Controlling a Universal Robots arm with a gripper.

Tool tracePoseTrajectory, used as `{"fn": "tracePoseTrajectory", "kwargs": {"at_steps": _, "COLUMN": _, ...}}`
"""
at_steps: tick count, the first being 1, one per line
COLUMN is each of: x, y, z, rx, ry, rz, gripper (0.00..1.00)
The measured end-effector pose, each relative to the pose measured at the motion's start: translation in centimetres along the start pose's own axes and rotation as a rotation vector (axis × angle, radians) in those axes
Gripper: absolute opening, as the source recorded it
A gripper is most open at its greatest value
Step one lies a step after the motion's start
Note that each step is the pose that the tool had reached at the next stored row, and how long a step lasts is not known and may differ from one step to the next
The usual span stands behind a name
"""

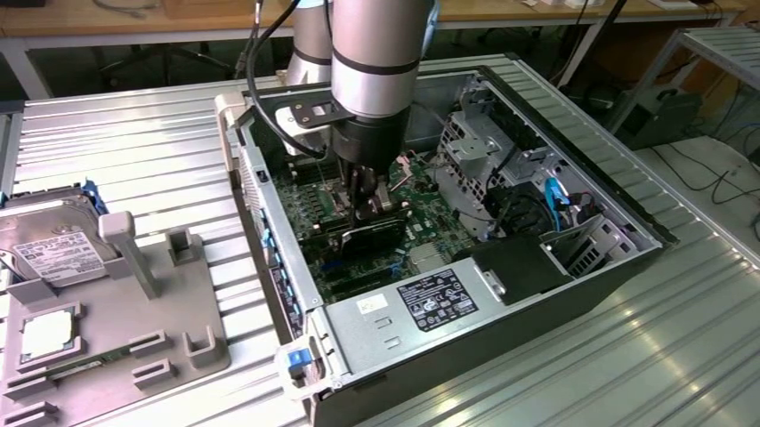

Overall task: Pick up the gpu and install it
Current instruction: 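Insert the gpu into the slot, then press down on the gpu until it lock into place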

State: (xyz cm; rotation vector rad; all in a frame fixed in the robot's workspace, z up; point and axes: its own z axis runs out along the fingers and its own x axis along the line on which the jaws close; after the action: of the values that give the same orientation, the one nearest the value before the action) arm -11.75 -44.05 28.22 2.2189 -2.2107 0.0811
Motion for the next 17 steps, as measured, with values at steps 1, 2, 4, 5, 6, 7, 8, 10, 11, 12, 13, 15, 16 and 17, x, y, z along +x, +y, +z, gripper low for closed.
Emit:
{"fn": "tracePoseTrajectory", "kwargs": {"at_steps": 1, "x": 0.0, "y": 0.0, "z": 0.0, "rx": 0.0, "ry": 0.0, "rz": 0.0, "gripper": 0.11}}
{"fn": "tracePoseTrajectory", "kwargs": {"at_steps": 2, "x": 0.0, "y": 0.0, "z": 0.0, "rx": 0.0, "ry": 0.0, "rz": 0.0, "gripper": 0.11}}
{"fn": "tracePoseTrajectory", "kwargs": {"at_steps": 4, "x": 0.0, "y": 0.0, "z": 0.0, "rx": 0.0, "ry": -0.0001, "rz": 0.0, "gripper": 0.11}}
{"fn": "tracePoseTrajectory", "kwargs": {"at_steps": 5, "x": 0.0, "y": 0.0, "z": 0.0, "rx": 0.0, "ry": 0.0, "rz": 0.0, "gripper": 0.11}}
{"fn": "tracePoseTrajectory", "kwargs": {"at_steps": 6, "x": 0.0, "y": 0.0, "z": 0.0, "rx": 0.0, "ry": 0.0001, "rz": 0.0, "gripper": 0.11}}
{"fn": "tracePoseTrajectory", "kwargs": {"at_steps": 7, "x": 0.0, "y": 0.0, "z": 0.0, "rx": 0.0, "ry": 0.0, "rz": 0.0, "gripper": 0.11}}
{"fn": "tracePoseTrajectory", "kwargs": {"at_steps": 8, "x": 0.0, "y": 0.0, "z": 0.0, "rx": 0.0, "ry": 0.0, "rz": 0.0, "gripper": 0.11}}
{"fn": "tracePoseTrajectory", "kwargs": {"at_steps": 10, "x": 0.0, "y": 0.0, "z": 0.0, "rx": 0.0, "ry": 0.0, "rz": 0.0, "gripper": 0.11}}
{"fn": "tracePoseTrajectory", "kwargs": {"at_steps": 11, "x": 0.0, "y": 0.0, "z": 0.0, "rx": 0.0, "ry": -0.0004, "rz": 0.0, "gripper": 0.11}}
{"fn": "tracePoseTrajectory", "kwargs": {"at_steps": 12, "x": 0.0, "y": 0.01, "z": 0.0, "rx": 0.0, "ry": -0.0007, "rz": 0.0, "gripper": 0.11}}
{"fn": "tracePoseTrajectory", "kwargs": {"at_steps": 13, "x": 0.0, "y": 0.1, "z": -0.01, "rx": -0.0001, "ry": -0.001, "rz": 0.0, "gripper": 0.11}}
{"fn": "tracePoseTrajectory", "kwargs": {"at_steps": 15, "x": 0.0, "y": 0.67, "z": -0.02, "rx": 0.0, "ry": -0.002, "rz": 0.0, "gripper": 0.11}}
{"fn": "tracePoseTrajectory", "kwargs": {"at_steps": 16, "x": 0.0, "y": 0.99, "z": -0.03, "rx": 0.0, "ry": -0.0022, "rz": 0.0, "gripper": 0.11}}
{"fn": "tracePoseTrajectory", "kwargs": {"at_steps": 17, "x": 0.0, "y": 1.27, "z": -0.04, "rx": -0.0002, "ry": -0.002, "rz": 0.0, "gripper": 0.11}}
